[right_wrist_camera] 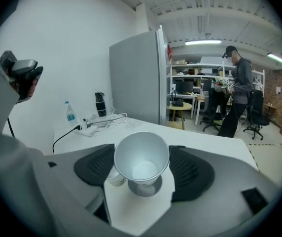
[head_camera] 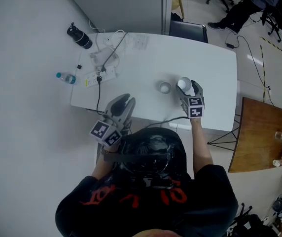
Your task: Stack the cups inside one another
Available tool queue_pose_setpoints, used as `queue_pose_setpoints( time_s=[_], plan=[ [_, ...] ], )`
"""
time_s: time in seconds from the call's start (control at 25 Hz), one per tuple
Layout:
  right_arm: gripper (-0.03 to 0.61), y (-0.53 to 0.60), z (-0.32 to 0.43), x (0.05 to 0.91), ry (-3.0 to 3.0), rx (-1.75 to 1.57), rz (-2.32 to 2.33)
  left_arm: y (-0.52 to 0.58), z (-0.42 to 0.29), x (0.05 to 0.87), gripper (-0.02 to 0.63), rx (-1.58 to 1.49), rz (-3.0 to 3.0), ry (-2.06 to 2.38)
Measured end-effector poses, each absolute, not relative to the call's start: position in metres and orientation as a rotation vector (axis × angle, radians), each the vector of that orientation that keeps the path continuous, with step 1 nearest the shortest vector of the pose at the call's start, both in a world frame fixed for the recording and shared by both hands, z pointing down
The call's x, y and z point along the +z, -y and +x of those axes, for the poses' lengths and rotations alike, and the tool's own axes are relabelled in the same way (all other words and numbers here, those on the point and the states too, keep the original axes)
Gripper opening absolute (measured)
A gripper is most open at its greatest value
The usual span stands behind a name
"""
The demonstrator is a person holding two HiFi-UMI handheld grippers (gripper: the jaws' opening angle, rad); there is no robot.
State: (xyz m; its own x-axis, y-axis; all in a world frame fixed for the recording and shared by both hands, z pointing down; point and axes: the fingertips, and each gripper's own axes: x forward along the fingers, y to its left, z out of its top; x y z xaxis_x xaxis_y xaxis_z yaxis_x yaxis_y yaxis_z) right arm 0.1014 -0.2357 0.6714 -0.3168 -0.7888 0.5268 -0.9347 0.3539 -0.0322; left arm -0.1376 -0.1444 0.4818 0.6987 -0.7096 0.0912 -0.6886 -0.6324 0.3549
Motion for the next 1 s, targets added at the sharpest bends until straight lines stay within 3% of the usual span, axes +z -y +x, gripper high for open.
queue_pose_setpoints(
  time_s=[1.0],
  plan=[
    [0.37, 0.232, 0.12, 0.764, 2.002, 0.538, 1.456, 0.136, -0.14, 0.483, 0.092, -0.114, 2.509, 1.117]
  ],
)
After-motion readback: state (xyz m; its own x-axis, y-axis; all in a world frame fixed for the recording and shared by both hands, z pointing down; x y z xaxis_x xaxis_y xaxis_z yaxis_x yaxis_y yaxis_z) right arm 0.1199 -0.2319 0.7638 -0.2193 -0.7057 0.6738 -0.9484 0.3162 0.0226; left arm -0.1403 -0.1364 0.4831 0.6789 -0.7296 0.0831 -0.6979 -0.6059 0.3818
